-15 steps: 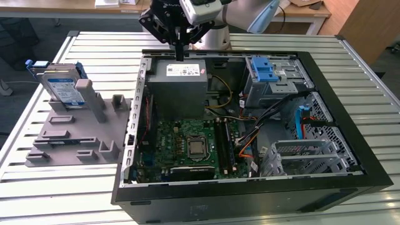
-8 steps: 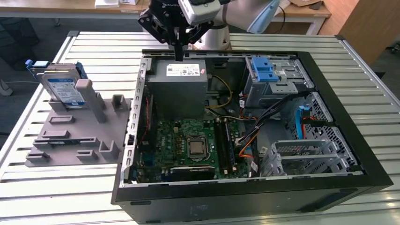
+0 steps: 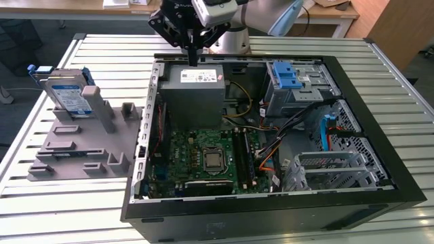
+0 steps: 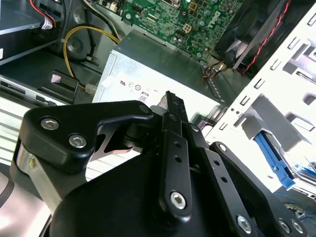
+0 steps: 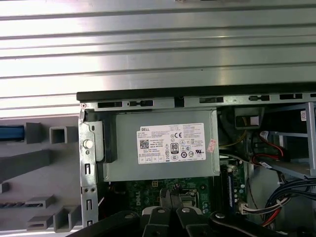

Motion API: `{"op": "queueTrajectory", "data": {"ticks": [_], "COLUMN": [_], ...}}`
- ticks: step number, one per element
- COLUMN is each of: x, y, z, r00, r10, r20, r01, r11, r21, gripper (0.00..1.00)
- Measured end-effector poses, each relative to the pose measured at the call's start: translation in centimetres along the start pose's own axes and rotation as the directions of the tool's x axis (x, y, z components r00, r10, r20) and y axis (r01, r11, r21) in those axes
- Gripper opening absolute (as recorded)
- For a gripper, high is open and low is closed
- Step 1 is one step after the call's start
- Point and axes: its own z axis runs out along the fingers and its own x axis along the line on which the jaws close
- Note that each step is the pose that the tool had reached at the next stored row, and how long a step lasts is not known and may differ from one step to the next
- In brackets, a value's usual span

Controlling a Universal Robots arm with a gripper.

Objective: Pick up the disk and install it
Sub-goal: 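Reach for the disk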

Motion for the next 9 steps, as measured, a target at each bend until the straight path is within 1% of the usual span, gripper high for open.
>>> {"op": "queueTrajectory", "data": {"ticks": [9], "x": [0.25], "y": [-0.02], "z": [0.00], "r00": [1.0000], "r10": [0.000], "r20": [0.0000], "r01": [0.000], "r11": [1.0000], "r21": [0.0000], "gripper": [0.11]}}
